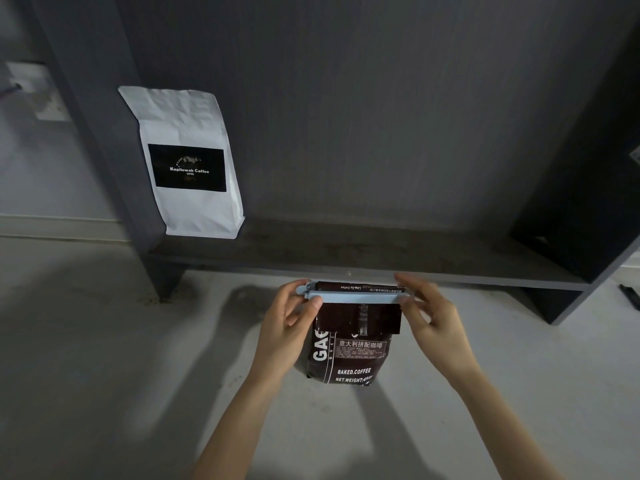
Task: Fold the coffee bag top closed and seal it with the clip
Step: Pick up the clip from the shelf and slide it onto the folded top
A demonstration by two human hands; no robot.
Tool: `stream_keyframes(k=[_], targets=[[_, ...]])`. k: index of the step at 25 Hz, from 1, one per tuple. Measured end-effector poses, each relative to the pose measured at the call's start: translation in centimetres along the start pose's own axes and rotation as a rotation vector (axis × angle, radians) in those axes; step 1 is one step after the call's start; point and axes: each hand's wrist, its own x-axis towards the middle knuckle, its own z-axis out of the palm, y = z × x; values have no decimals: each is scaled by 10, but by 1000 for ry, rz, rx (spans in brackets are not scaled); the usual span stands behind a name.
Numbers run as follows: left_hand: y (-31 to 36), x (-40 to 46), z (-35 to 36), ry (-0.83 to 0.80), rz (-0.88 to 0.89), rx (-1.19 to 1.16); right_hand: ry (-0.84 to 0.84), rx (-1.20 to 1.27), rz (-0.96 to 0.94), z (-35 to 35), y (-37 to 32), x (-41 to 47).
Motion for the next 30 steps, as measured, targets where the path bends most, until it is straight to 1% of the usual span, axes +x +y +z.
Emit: stream_keyframes(k=[2,3,5,7,11,13,20,30], targets=[[0,1,0,-7,2,-10,13,-152,-136,-3,-18,5],[0,1,0,-5,1,-16,-27,-227,-209,-2,-29,9],[-1,2,0,3,6,-30,-198,-412,-291,8,-43,17],[-1,1,-1,1,10,-44,-336,-552,-279,24,-49,23],[2,2,-2,4,33,-70,-416,-529,-201,36,-51,28],[2,2,-3,14,39,-57,-407,-519,-191,36,-49,28],[-1,3,-2,26,8,-69,-301,-522,-175,42,-42,23],[-3,1,0,18,-7,-123,-269,-519,-187,43,-43,19]])
